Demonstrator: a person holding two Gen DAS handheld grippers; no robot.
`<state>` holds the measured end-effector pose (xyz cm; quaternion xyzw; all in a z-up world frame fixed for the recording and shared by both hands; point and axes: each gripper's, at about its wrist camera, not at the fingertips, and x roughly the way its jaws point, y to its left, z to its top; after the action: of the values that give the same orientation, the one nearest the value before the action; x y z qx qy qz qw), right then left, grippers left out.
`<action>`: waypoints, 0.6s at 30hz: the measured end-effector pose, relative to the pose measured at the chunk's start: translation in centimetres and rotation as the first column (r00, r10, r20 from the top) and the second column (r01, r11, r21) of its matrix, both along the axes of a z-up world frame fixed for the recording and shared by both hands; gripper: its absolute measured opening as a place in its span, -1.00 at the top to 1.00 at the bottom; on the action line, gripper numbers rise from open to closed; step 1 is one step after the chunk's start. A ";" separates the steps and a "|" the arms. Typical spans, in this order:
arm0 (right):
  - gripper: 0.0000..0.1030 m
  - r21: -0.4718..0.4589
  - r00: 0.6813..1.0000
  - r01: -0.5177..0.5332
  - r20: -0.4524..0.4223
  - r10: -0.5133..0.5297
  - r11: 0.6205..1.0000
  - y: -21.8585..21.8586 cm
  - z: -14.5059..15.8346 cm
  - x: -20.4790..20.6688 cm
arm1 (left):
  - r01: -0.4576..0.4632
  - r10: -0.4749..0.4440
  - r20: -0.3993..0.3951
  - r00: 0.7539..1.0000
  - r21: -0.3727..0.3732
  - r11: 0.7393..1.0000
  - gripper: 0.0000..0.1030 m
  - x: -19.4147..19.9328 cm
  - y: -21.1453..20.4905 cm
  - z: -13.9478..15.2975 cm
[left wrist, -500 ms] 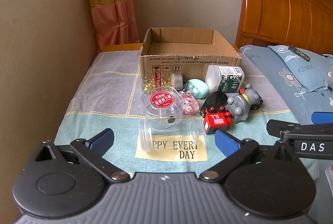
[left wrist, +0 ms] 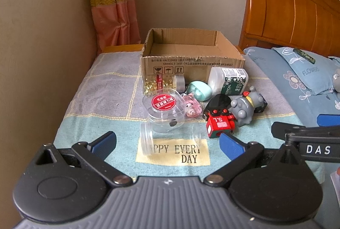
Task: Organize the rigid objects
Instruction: 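Move left tool toward clear plastic jar while right tool approaches red S.L toy car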
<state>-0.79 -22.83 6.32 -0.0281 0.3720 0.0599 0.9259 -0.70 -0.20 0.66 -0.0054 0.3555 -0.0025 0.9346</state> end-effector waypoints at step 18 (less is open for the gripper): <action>-1.00 -0.009 0.999 -0.034 0.018 0.034 0.999 -0.1 -1.0 1.3 | 0.043 -0.043 0.001 0.999 -0.018 0.999 -0.99 1.0 0.0 -1.5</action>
<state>0.48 -22.92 5.34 -0.0388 0.3634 0.0738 0.9279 0.26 -0.16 -0.87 -0.0063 0.3553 -0.0260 0.9344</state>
